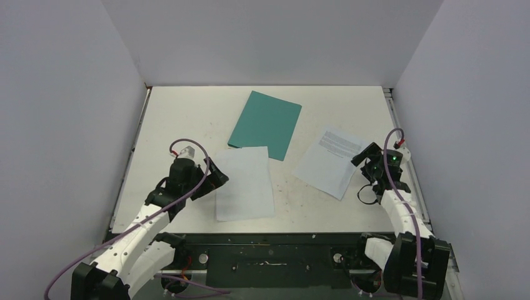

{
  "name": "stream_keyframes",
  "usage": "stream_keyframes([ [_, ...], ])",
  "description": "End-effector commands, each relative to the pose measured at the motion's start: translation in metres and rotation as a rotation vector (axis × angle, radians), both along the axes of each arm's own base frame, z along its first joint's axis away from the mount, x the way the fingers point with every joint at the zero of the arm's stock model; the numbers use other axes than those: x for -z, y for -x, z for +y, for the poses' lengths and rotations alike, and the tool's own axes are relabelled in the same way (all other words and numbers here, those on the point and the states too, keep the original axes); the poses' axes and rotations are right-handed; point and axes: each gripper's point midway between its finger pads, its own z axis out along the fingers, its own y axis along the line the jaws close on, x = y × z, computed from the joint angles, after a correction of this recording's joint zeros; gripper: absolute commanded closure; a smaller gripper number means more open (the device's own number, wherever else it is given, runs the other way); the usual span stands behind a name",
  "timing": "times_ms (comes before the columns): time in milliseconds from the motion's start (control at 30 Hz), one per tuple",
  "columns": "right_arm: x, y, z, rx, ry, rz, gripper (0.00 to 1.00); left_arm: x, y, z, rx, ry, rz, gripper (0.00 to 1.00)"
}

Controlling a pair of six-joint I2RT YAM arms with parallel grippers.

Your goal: Put the files into the folder

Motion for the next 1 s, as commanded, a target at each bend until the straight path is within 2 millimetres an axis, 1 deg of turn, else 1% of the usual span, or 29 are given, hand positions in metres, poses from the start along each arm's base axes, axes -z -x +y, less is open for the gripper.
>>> stream_keyframes([
  [0,-0.045,-0.008,0.002,-0.032,0.125,-0.079,0.01,-0.007,-0.009,0.007,-0.046,-0.024,-0.015,0.04],
  [100,-0.063,-0.012,0.03,-0.11,0.154,-0.113,0.0,-0.002,-0.009,0.007,-0.049,-0.028,0.004,0.04],
  [133,-0.068,-0.013,0.043,-0.147,0.151,-0.127,0.0,0.001,-0.01,0.011,-0.067,-0.043,0.005,0.03],
  [233,-0.078,-0.014,0.082,-0.262,0.131,-0.153,0.0,0.007,-0.01,0.013,-0.077,-0.057,0.028,0.04],
  [367,-0.084,-0.011,0.144,-0.437,0.115,-0.171,0.0,0.015,-0.01,0.013,-0.083,-0.065,0.056,0.04],
  [433,-0.083,-0.008,0.179,-0.529,0.115,-0.163,0.0,0.019,-0.01,0.012,-0.084,-0.064,0.069,0.04],
  [500,-0.079,-0.003,0.21,-0.606,0.123,-0.155,0.0,0.024,-0.011,0.01,-0.08,-0.062,0.078,0.04],
  [567,-0.074,0.002,0.237,-0.67,0.138,-0.147,0.0,0.028,-0.011,0.008,-0.071,-0.059,0.091,0.04],
  [700,-0.054,0.015,0.282,-0.783,0.156,-0.101,0.0,0.035,-0.011,0.002,-0.048,-0.051,0.109,0.04],
  [833,-0.03,0.023,0.308,-0.84,0.155,-0.055,0.0,0.044,-0.009,-0.004,-0.023,-0.041,0.142,0.04],
  [967,-0.01,0.03,0.325,-0.876,0.136,-0.016,0.0,0.055,-0.007,-0.009,-0.008,-0.037,0.172,0.04],
])
